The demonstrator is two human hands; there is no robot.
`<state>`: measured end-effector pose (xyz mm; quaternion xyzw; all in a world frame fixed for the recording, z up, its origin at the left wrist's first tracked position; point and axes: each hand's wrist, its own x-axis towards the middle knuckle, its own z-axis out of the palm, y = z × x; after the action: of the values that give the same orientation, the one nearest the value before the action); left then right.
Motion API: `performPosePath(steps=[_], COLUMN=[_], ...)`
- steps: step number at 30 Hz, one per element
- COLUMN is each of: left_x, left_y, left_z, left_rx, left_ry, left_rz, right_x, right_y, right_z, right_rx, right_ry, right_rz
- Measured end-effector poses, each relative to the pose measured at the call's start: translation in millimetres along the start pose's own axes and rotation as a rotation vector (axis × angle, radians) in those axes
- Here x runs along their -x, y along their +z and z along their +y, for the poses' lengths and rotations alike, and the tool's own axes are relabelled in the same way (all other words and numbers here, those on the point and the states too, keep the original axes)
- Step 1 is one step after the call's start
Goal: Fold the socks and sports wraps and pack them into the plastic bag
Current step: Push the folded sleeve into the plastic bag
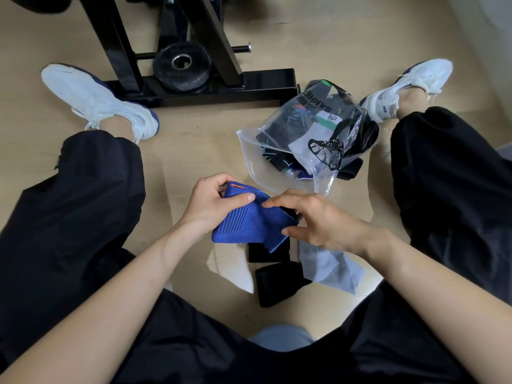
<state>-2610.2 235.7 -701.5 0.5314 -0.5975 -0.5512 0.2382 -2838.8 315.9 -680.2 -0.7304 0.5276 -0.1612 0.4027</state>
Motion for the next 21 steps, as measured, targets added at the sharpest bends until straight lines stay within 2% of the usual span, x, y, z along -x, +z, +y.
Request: performPosePath(steps=[4,8,13,18,21], left_x=[1,0,-3,2,9], left_y=[4,3,-2,5,10], left_z=[4,6,-3,-2,2], left_rx=[0.059,0.058,-0.088,-0.186,-0.271], left_ry=[0.013,0.061,0.079,0.179,0.295], left_rz=[0.023,0.017,-0.052,-0.024,-0.065], right_x=[-6,-10,-7,-6,-7], right_y=[5,9,3,0,0], right_z=[0,3,2,4,4], right_rx=[-0.016,-0.232,-0.578,-0.699,-0.820], right_ry=[0.007,0.135,0.243,0.345,0.375], right_rz=[0.093,0.173,0.303,0.337,0.357])
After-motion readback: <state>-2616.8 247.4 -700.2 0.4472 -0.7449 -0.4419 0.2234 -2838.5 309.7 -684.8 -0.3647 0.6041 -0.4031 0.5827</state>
